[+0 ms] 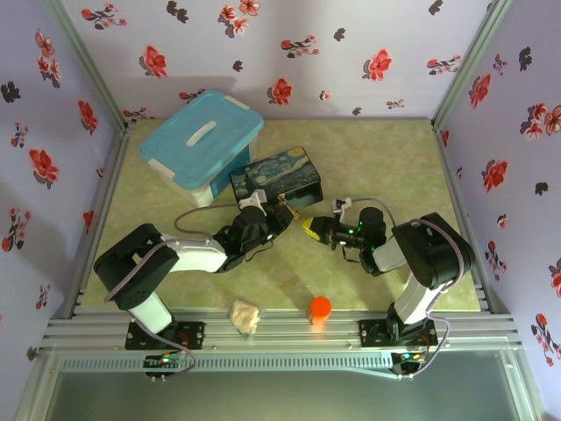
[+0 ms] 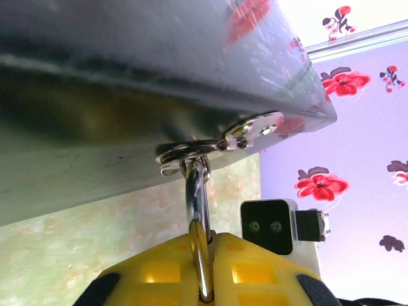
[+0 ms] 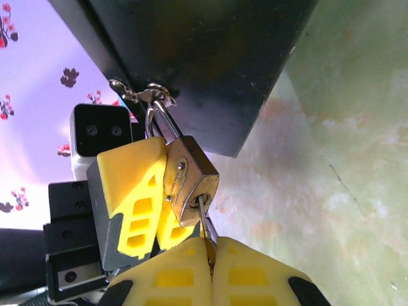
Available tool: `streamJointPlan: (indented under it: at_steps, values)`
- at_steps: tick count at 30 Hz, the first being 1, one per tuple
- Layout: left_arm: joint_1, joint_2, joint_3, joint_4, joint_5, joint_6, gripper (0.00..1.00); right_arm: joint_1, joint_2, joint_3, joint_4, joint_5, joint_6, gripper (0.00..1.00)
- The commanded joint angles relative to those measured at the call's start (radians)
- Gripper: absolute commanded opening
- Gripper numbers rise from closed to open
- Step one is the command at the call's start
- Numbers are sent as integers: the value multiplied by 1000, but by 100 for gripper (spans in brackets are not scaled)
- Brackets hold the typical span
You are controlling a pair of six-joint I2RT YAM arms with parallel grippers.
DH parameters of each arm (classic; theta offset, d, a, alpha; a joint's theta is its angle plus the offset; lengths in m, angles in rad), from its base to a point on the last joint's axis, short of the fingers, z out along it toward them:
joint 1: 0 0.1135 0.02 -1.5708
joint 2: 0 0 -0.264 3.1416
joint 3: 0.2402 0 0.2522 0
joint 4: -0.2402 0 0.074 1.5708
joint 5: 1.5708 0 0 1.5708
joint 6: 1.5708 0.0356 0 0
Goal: Unlock the padlock with the key
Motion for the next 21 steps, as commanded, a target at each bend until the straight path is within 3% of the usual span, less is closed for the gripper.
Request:
streamJointPlan:
  at_steps: [1,8,17,21]
  values:
    - [-56,-6,2,127,218,-60,0,28,-17,44,103,33,-146,0]
    - [-56,-48,-9,110,219,-67,0,40,-15,95,104,-43,-150,0]
    - [-54,3,1,146,262,-68,0,45,-41,180,103,-122,-72,0]
    - [-56,-14,12,39,267,-14,0,45,-81,195,103,-106,-42,0]
